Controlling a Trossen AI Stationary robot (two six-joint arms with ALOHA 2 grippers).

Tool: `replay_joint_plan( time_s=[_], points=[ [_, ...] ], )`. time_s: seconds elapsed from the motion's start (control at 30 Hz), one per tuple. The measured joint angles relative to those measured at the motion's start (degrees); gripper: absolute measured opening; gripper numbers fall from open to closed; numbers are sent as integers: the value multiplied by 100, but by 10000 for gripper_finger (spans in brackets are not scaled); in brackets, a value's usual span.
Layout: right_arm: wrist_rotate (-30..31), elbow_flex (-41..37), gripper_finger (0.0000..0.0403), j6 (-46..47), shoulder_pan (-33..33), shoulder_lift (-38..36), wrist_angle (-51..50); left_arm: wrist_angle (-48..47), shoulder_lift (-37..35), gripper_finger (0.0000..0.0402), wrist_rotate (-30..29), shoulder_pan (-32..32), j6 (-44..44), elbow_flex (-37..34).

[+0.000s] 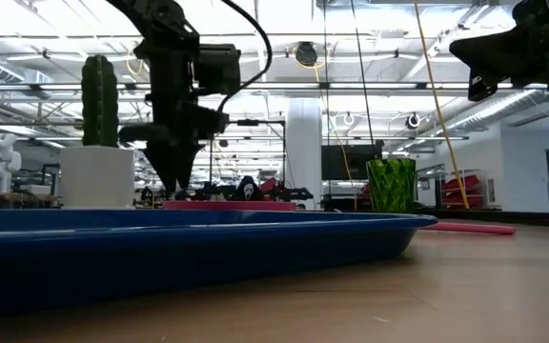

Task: Pick and place plate/cup/fork/spoon on tray
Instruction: Put the pink plate on the center of the blue serving tray

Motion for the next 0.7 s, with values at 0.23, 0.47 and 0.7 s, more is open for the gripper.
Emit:
replay_joint_plan(
  time_s=[0.23,0.47,0.7],
  points=[
    [0,0,0,2,-2,0,-110,174,567,177,-424,85,5,-4],
    [0,0,0,317,0,1,-173,523,708,156,-772,122,376,-7],
    [0,0,0,776,0,0,-319,338,705,17,-834,107,395,4]
  ],
)
